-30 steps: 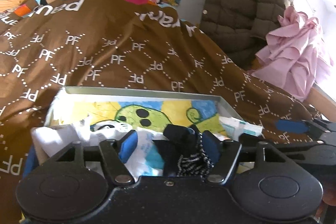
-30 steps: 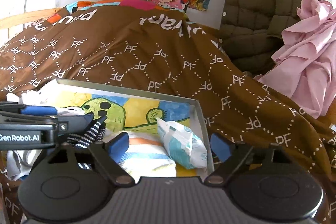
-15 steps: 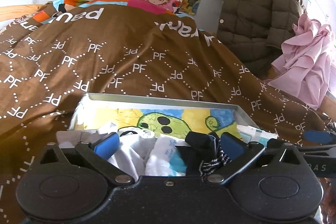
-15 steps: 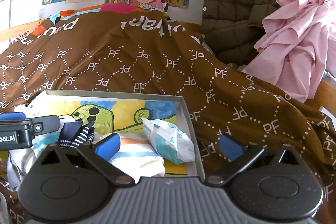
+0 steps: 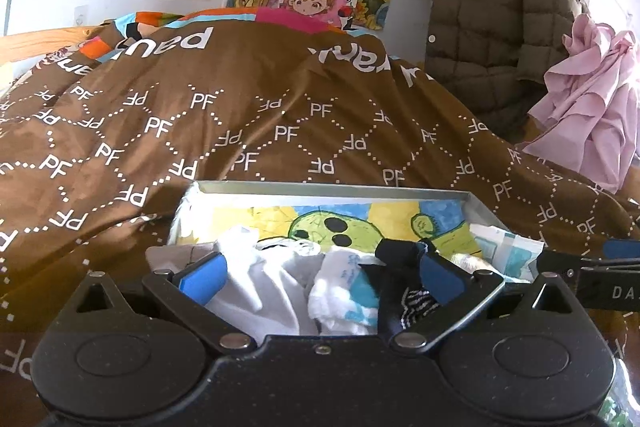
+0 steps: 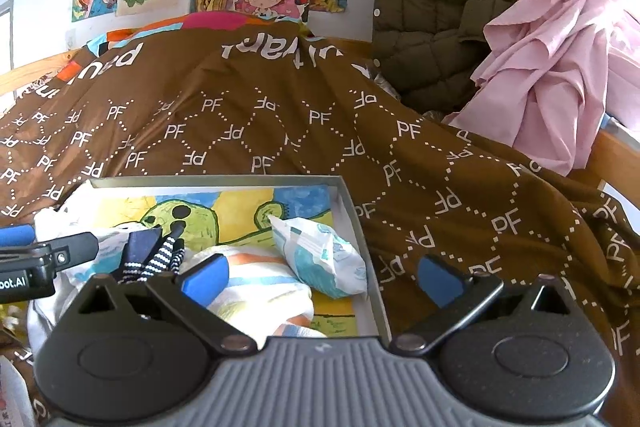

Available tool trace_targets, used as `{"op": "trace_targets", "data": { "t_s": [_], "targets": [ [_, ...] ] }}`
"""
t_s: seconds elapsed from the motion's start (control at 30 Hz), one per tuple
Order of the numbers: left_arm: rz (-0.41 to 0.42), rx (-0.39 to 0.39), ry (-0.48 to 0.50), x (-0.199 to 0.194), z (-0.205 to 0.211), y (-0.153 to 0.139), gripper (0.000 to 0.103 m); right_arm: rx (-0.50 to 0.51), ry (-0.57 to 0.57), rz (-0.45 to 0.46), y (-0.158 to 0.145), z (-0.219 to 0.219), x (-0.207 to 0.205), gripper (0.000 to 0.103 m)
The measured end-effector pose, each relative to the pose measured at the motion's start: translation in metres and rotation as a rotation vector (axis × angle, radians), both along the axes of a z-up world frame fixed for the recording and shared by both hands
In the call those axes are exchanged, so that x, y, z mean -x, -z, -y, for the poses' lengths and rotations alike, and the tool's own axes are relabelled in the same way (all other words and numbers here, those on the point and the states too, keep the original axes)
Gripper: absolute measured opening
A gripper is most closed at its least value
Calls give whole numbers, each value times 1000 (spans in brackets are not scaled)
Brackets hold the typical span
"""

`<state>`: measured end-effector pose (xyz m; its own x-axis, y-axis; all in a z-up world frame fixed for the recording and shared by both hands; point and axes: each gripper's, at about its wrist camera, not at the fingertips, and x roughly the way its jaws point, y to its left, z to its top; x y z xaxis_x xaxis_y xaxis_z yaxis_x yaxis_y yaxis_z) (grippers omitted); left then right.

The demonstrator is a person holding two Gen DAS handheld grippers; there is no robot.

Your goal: Organize soft objects

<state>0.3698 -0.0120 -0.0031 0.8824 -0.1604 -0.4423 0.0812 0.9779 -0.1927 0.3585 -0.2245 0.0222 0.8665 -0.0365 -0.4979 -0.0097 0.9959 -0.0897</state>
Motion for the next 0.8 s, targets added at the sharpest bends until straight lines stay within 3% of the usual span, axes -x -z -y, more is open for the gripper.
{"op": "trace_targets", "data": {
  "t_s": [0.8],
  "targets": [
    [-7,-53,-5,27,0,-11,102,-14,-16,19,-9,1,24,103]
  ]
}}
